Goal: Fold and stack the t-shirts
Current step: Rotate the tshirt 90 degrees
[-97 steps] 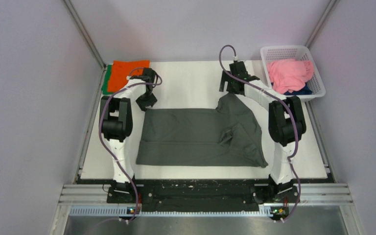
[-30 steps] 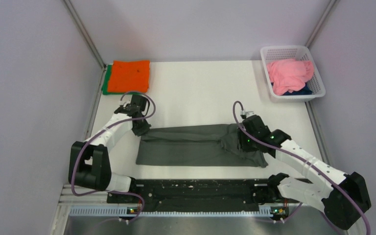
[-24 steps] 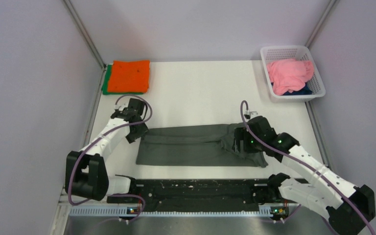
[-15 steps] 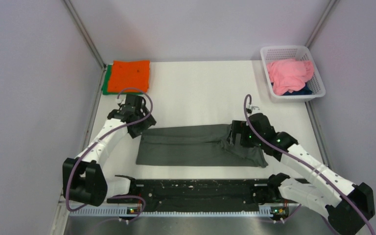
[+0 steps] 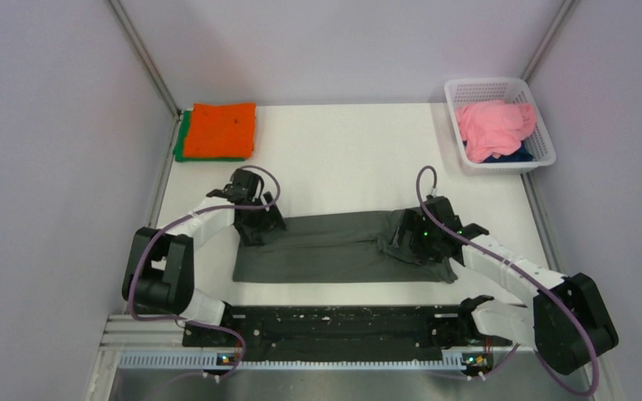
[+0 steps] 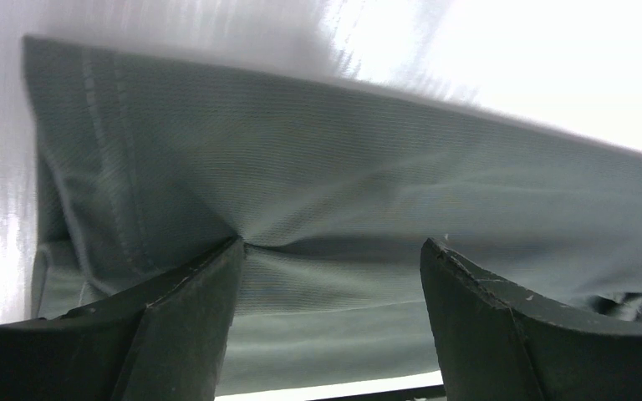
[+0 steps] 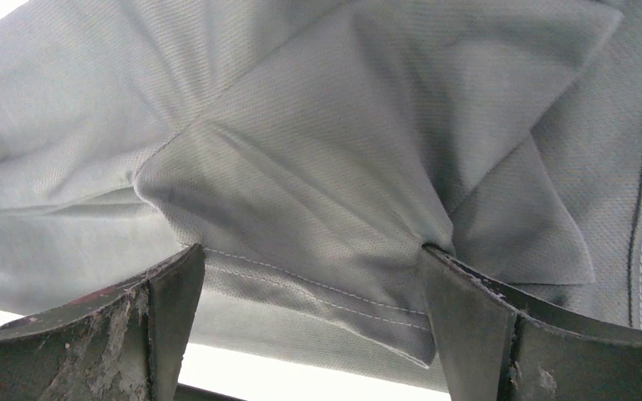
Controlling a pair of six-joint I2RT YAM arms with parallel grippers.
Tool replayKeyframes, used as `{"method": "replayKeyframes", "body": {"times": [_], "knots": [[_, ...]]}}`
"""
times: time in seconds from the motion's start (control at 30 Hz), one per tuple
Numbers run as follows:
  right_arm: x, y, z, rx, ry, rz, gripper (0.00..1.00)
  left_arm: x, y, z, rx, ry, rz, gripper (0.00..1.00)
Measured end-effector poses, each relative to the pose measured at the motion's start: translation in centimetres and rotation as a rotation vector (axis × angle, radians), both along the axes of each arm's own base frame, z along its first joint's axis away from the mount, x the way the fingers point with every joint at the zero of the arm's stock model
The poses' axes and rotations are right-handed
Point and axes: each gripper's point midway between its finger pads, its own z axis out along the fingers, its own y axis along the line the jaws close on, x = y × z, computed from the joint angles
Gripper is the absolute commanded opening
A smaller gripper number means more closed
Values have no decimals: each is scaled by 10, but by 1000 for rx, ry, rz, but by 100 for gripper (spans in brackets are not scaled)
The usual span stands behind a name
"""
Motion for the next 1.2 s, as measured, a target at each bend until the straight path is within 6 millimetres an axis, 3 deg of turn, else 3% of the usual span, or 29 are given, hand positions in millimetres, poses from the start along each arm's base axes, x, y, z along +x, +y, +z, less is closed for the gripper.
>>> {"method": "replayKeyframes", "body": {"times": [0.2,0.33,0.53,0.7,0.83,0.9,1.07,1.2], "knots": [[24,4,0,42,-11,-34,98,-7,-2,1,-33,-39,15,82],[63,10,3,29,-24,-36,99,-18,-6,3,-53,-60,37,83],[169,30,8,3,-110,11,98,-47,-46,15,-99,-79,-22,83],[262,69,14,8,-242,198,98,-56,-77,17,-145,-91,-39,83],[315,104,18,30,-330,364,99,-62,-104,3,-128,-60,-77,82],[336,123,20,44,-373,444,99,-55,-124,6,-132,-63,-106,82],[362,173,21,37,-460,602,99,-39,-172,8,-109,-50,-202,83],[354,222,21,67,-521,719,99,-37,-208,16,-80,-57,-318,84]]}}
